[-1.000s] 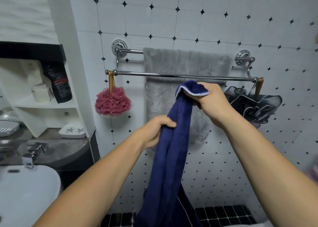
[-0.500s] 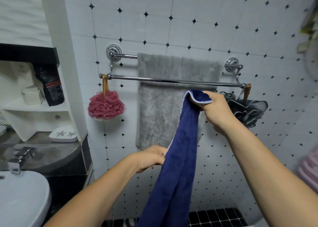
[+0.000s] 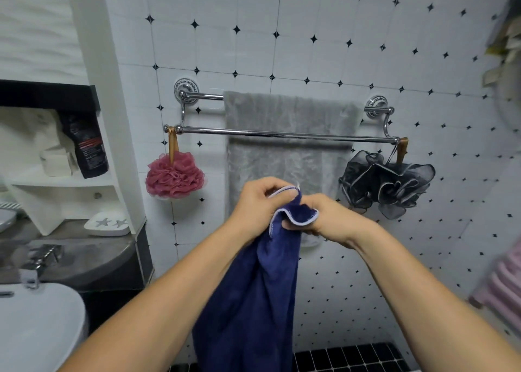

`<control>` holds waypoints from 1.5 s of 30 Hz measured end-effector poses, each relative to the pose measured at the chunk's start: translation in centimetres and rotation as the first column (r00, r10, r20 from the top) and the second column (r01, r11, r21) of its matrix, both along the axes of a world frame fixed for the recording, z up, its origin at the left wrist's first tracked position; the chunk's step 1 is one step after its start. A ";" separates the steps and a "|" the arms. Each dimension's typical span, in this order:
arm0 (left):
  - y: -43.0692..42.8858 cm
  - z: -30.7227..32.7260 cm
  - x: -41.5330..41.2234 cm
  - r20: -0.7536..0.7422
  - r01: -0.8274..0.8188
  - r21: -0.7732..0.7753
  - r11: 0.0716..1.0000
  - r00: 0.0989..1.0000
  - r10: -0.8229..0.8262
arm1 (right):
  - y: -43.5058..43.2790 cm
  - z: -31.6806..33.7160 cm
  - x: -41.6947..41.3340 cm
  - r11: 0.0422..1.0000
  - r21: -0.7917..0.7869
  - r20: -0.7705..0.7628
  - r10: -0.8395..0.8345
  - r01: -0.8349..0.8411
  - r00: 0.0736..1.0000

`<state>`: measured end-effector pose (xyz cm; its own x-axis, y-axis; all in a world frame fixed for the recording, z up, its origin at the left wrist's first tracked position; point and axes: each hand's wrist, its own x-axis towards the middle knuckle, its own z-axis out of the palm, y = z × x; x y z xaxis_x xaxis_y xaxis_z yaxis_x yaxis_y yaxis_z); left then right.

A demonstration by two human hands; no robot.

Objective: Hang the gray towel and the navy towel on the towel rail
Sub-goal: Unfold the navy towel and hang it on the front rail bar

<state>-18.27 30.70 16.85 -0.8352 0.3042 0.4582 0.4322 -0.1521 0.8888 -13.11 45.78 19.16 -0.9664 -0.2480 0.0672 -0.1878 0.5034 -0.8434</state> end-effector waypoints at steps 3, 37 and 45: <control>-0.8 -0.1 0.2 -0.021 0.055 0.023 0.998 0.998 -0.054 | 0.2 -0.2 0.2 0.997 -0.074 -0.050 -0.036 0.033 0.998; 1.0 -2.9 2.2 0.626 -0.018 0.136 0.990 0.776 -0.072 | 0.9 -3.0 0.3 0.862 0.212 -0.206 -0.422 0.461 0.883; 0.9 -0.9 3.0 0.726 -0.084 0.169 0.982 0.685 -0.067 | -0.7 -3.2 1.6 0.958 0.072 -0.399 -0.228 0.279 0.888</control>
